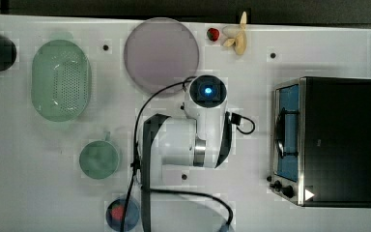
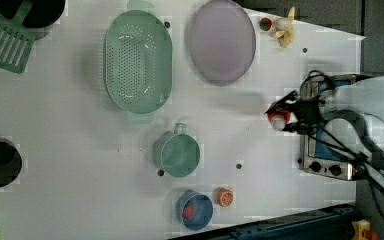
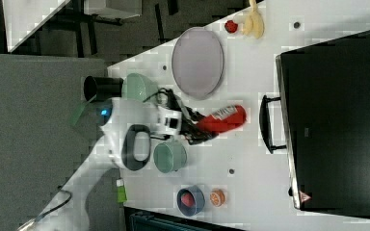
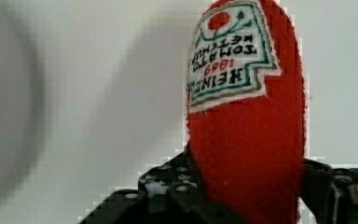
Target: Pick Ketchup from oven and place it on table.
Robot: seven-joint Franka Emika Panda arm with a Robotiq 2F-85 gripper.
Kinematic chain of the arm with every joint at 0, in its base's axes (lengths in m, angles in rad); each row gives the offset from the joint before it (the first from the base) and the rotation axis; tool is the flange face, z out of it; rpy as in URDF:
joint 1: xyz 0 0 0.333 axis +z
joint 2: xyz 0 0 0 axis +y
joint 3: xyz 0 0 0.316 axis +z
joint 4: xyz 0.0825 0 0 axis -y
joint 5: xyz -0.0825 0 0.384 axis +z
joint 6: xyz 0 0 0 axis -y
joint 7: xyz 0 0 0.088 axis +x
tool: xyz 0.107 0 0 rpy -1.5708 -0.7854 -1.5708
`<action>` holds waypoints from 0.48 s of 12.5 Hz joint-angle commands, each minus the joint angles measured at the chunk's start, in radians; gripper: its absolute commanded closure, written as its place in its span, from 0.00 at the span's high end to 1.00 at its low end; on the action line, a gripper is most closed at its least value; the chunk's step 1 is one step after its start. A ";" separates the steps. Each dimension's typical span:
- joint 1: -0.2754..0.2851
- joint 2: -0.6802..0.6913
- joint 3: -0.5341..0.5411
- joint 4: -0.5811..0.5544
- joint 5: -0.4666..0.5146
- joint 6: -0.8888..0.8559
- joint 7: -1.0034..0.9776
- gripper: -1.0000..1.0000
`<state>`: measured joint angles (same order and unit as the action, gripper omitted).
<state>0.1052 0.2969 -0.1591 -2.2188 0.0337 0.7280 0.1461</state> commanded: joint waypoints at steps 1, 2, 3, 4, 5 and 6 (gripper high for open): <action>0.001 0.002 0.008 -0.012 0.000 0.074 0.023 0.67; 0.001 0.028 0.010 -0.013 0.001 0.101 0.023 0.76; 0.002 0.048 0.011 -0.013 0.002 0.128 0.023 0.87; 0.001 0.056 0.011 -0.012 0.002 0.146 0.023 0.98; 0.002 0.049 0.011 -0.001 0.002 0.154 0.024 1.00; 0.002 0.024 0.011 0.006 0.002 0.143 0.026 1.00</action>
<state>0.0941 0.3901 -0.1521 -2.2676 0.0208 0.8594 0.1514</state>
